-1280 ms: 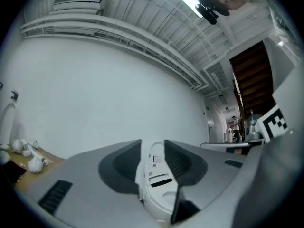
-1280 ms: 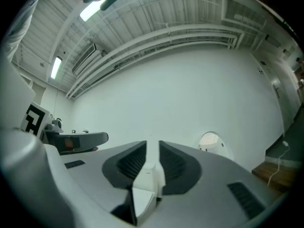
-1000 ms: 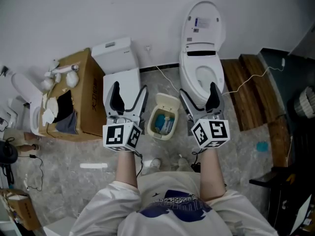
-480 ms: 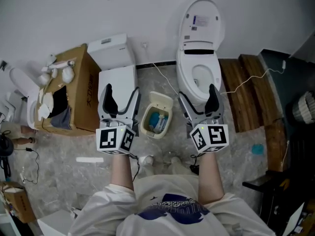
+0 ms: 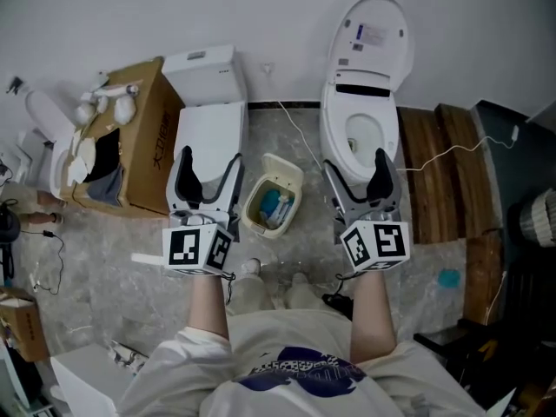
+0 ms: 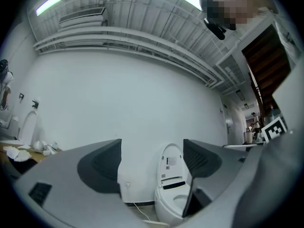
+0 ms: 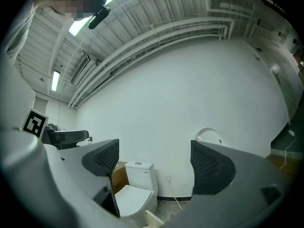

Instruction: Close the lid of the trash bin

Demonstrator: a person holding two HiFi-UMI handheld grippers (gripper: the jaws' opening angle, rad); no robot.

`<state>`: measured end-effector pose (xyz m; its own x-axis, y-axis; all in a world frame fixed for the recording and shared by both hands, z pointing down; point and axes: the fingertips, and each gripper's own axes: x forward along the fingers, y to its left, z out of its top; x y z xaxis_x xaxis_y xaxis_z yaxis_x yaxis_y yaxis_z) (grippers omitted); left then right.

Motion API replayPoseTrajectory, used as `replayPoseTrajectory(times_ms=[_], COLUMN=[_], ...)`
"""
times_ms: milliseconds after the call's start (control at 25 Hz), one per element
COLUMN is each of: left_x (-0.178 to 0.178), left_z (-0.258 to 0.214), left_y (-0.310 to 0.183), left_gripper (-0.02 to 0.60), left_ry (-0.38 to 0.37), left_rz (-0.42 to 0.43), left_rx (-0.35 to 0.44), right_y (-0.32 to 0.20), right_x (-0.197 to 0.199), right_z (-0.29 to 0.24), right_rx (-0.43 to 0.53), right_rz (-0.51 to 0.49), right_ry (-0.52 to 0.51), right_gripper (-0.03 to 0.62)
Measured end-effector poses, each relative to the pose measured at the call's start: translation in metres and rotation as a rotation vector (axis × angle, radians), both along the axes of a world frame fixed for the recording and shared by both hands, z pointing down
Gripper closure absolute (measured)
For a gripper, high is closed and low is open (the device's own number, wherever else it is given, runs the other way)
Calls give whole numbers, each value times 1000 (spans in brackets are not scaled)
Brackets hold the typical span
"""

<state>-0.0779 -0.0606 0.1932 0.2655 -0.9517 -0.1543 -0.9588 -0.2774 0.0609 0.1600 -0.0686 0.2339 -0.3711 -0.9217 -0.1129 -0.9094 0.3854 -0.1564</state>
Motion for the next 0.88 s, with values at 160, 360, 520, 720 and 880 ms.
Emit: replayPoseTrajectory(times_ms=[160, 360, 520, 720, 880], left_x=[-13, -29, -41, -41, -24], left_z=[8, 17, 27, 44, 57], left_y=[-20, -68, -110, -151, -172], left_gripper=[193, 193, 193, 193, 193], left_ry=[0, -5, 17, 7, -15], left_rz=[20, 115, 210, 316, 368], left_rx=[-20, -24, -46, -57, -54], right_y=[-13, -40, -57, -77, -94], right_x=[-14, -40, -62, -90, -102], right_z=[12, 29, 53, 89, 143], right_rx=[-18, -52, -103, -177, -270], right_rz=[8, 64, 119, 117, 10], right_ry=[35, 88, 129, 208, 388], right_gripper=[139, 161, 164, 183, 200])
